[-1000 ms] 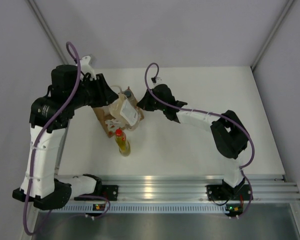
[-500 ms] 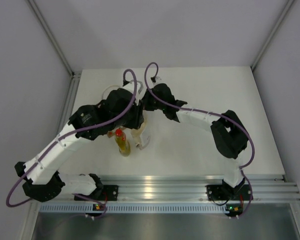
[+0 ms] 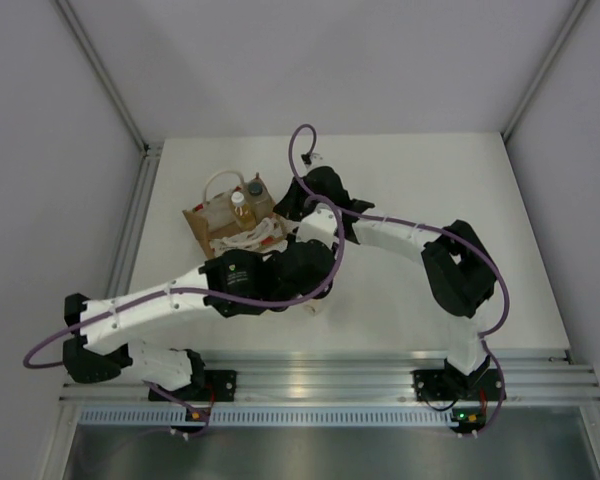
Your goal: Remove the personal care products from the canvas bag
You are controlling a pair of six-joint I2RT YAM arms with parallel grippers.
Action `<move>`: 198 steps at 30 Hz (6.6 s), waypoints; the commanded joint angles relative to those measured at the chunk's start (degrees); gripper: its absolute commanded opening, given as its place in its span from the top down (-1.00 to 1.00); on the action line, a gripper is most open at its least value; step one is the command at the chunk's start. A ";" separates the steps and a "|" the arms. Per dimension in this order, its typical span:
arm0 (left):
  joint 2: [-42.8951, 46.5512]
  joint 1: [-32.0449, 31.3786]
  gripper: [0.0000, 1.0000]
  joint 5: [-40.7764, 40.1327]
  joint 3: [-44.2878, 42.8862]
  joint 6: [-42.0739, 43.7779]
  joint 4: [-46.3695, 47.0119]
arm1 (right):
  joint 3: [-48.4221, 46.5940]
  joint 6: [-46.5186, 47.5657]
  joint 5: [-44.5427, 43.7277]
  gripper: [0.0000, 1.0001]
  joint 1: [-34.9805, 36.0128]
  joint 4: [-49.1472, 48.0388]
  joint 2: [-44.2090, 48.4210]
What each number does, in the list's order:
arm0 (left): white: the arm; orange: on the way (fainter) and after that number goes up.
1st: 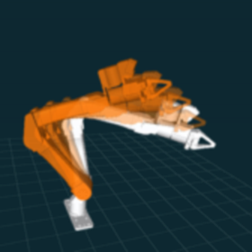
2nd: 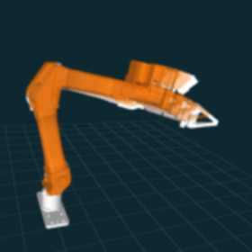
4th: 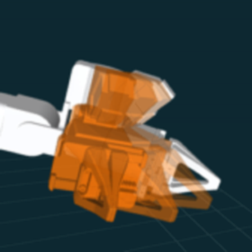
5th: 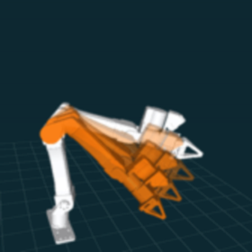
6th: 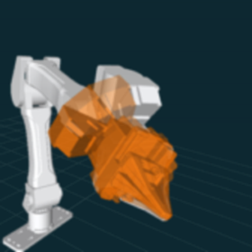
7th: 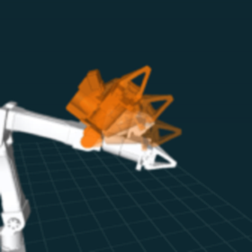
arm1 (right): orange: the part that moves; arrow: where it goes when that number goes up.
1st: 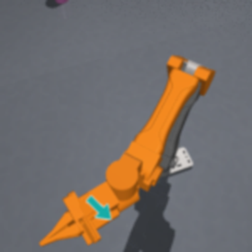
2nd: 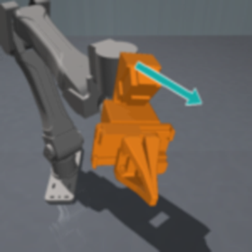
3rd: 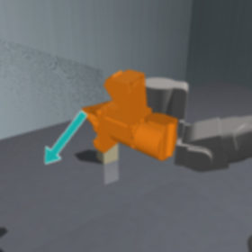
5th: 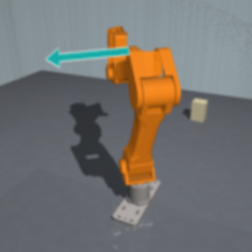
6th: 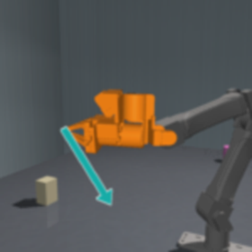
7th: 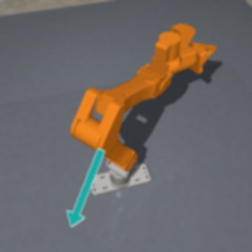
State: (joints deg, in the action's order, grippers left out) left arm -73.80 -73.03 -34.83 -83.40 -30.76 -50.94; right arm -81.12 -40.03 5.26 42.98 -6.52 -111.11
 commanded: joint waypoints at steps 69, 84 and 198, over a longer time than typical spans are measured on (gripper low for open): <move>-0.66 -6.86 -0.96 -20.51 6.49 -7.11 18.16 | -2.11 0.13 1.95 1.00 0.17 0.55 -1.04; 11.76 22.91 -0.97 -14.67 14.41 -13.72 12.00 | -1.93 -0.22 2.74 1.00 0.08 0.55 -1.04; 7.26 52.56 1.00 44.48 -27.71 4.84 -4.79 | -1.32 -0.49 3.88 1.00 0.08 -0.07 0.28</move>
State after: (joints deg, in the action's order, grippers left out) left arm -70.46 -20.47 1.39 -109.38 -23.94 -63.88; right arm -81.41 -40.53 7.77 42.85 -6.39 -111.53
